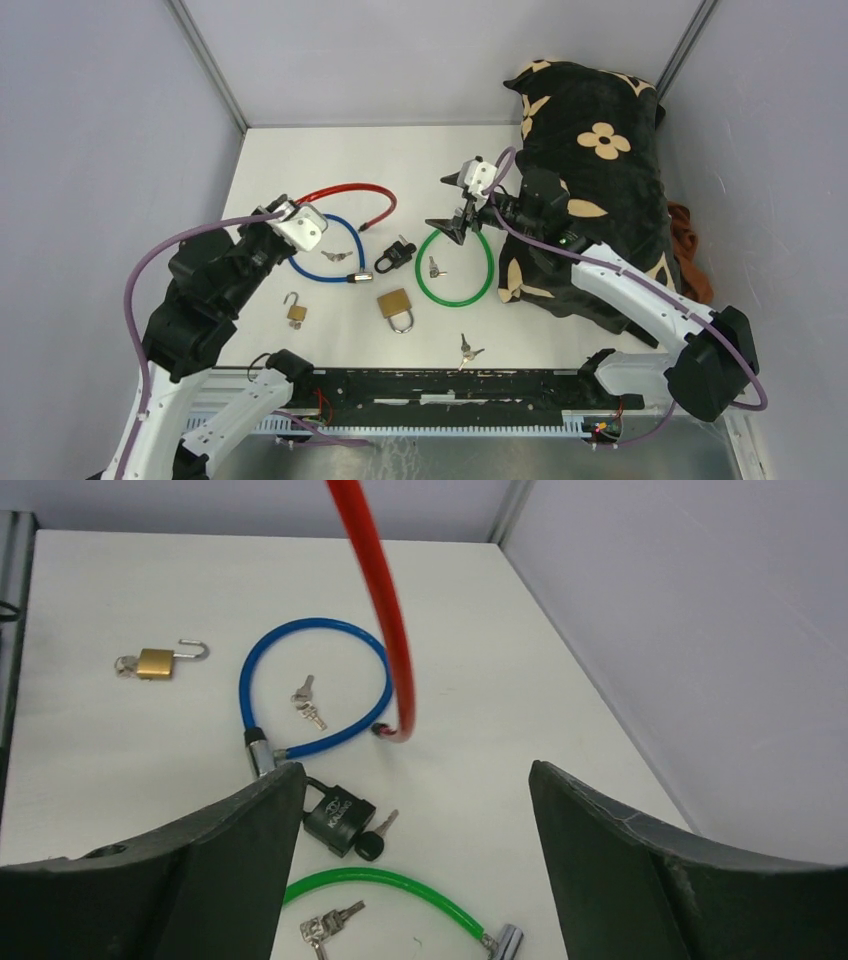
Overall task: Lock with the key
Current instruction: Lock the lock.
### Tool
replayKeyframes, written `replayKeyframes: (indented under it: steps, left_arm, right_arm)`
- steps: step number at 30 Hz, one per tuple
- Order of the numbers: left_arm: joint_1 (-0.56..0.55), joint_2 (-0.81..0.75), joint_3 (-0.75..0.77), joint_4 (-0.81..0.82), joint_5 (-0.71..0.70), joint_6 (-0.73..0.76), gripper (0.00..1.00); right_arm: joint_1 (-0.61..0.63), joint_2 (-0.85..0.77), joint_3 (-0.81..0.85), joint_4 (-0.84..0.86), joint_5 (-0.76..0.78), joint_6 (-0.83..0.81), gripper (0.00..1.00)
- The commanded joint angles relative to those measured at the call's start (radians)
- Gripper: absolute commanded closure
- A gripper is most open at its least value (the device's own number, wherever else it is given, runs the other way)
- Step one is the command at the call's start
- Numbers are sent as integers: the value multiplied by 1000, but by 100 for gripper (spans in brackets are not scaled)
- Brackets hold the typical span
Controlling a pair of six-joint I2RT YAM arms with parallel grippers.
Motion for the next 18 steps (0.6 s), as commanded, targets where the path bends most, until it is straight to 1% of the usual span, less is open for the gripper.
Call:
replayKeyframes:
  steps: [1, 2, 3, 7, 10, 11, 14, 18]
  left_arm:
    - [1, -71, -33, 144, 117, -279, 98]
    - [1, -83, -46, 160, 150, -287, 98]
    - [0, -92, -58, 178, 164, -297, 98]
    - [1, -96, -78, 216, 162, -361, 98]
    - [2, -107, -96, 245, 167, -416, 98]
    - [1, -116, -108, 257, 179, -431, 98]
    - [1, -149, -142, 298, 220, -470, 98]
    - [2, -168, -162, 329, 223, -520, 98]
  right_arm:
    - [-1, 18, -60, 199, 135, 24, 9]
    - [-1, 36, -78, 246, 139, 54, 4]
    - [-2, 56, -92, 286, 120, 81, 2]
    - [-1, 132, -147, 437, 17, 198, 2]
    - [-1, 152, -228, 591, 31, 256, 2]
    - [-2, 164, -249, 642, 36, 302, 2]
    - [2, 220, -267, 737, 106, 373, 2]
    - [15, 350, -246, 892, 165, 472, 4]
